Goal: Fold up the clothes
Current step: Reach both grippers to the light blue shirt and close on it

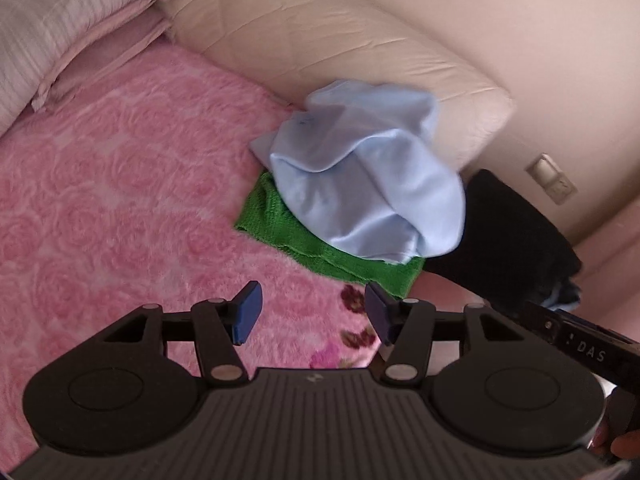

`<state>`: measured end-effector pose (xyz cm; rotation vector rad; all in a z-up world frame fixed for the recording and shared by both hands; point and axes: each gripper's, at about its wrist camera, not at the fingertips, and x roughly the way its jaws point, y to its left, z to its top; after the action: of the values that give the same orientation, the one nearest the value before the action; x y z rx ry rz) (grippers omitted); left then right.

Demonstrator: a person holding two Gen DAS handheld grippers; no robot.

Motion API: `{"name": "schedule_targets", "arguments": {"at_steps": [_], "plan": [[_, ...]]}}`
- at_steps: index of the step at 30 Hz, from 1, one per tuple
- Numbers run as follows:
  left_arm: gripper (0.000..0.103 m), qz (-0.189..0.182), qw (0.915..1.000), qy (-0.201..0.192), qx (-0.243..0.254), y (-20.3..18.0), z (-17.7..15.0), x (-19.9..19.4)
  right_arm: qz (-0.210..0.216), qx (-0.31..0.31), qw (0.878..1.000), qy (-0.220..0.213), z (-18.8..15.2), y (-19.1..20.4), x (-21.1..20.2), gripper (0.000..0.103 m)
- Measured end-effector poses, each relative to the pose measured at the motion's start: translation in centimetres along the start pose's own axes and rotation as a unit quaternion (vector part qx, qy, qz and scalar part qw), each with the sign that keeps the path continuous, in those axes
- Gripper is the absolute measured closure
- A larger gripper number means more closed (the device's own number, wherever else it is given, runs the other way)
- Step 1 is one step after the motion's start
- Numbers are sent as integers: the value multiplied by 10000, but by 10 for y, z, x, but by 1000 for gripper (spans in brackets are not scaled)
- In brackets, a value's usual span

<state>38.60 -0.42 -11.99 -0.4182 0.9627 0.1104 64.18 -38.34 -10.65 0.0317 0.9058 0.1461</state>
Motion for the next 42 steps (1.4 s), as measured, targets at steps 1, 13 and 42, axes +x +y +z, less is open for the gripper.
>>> {"name": "schedule_targets", "arguments": {"at_steps": [1, 13, 42], "plan": [[51, 41, 10000, 58, -59, -1, 5, 10, -16, -37, 10000, 41, 5, -3, 10, 45], [51, 52, 9956, 702, -612, -6, 63, 120, -24, -447, 9986, 275, 66, -31, 127, 44], [47, -200, 9518, 1239, -2800, 51, 92, 334, 806, 667, 9941, 282, 130, -86, 258, 46]]}}
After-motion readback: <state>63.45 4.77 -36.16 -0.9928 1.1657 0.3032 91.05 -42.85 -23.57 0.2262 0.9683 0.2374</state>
